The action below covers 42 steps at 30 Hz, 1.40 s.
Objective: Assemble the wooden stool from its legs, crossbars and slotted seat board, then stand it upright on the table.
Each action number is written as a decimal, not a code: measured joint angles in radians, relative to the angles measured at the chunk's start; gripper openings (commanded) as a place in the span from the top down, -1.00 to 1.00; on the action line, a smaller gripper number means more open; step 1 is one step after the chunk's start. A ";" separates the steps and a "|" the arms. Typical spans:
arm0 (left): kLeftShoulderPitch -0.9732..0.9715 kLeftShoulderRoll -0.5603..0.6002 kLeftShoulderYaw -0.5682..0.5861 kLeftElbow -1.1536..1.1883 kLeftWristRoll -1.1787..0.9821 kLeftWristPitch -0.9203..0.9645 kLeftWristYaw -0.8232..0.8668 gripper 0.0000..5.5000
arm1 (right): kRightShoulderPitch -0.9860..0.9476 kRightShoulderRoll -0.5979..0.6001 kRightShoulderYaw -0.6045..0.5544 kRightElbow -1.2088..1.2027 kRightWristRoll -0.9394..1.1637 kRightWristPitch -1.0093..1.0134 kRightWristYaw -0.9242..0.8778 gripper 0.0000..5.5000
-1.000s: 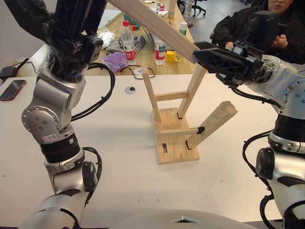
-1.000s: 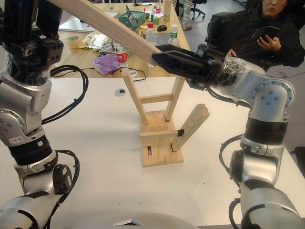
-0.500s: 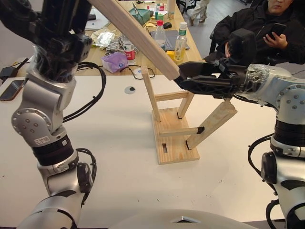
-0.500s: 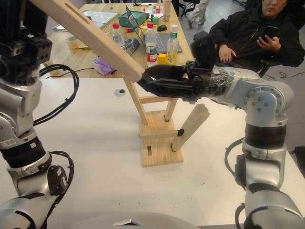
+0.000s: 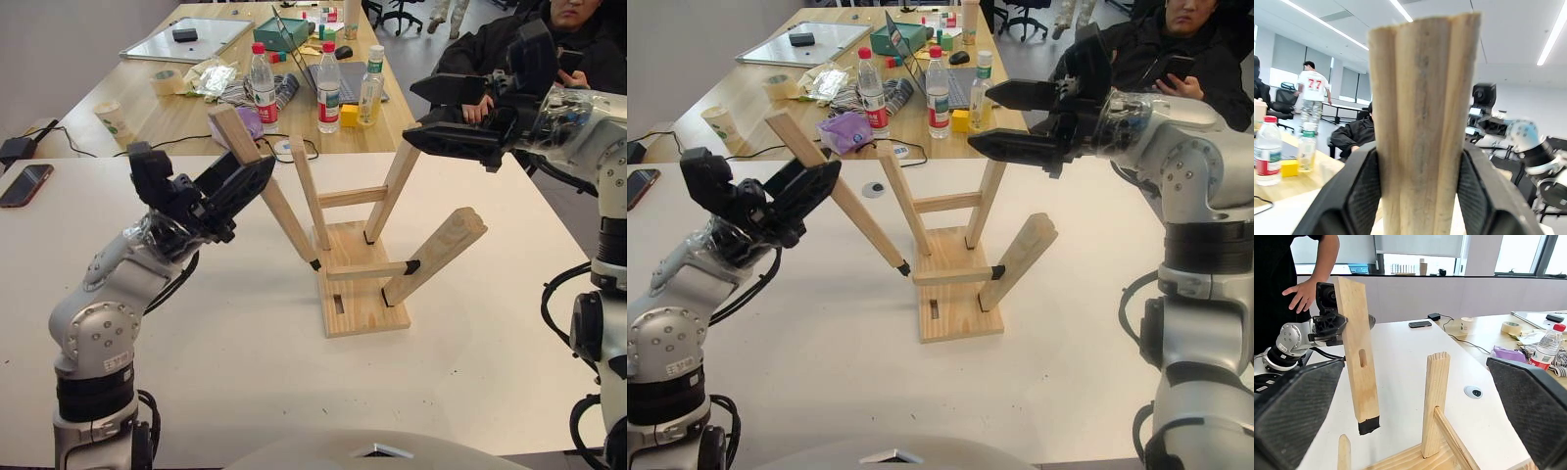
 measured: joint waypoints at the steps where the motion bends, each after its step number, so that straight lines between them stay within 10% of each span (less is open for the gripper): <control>1: 0.020 -0.005 -0.005 0.003 0.017 -0.014 -0.024 0.26 | 0.000 0.000 -0.002 0.000 -0.001 0.000 0.001 -0.96; 27: 0.151 -0.275 -0.178 0.237 0.203 -0.208 -0.264 0.26 | 0.022 0.004 0.014 0.062 -0.081 -0.039 0.086 -0.96; 42: 0.149 -0.221 -0.157 0.276 0.232 -0.215 -0.323 0.26 | 0.023 0.005 0.018 0.041 -0.081 -0.033 0.086 -0.96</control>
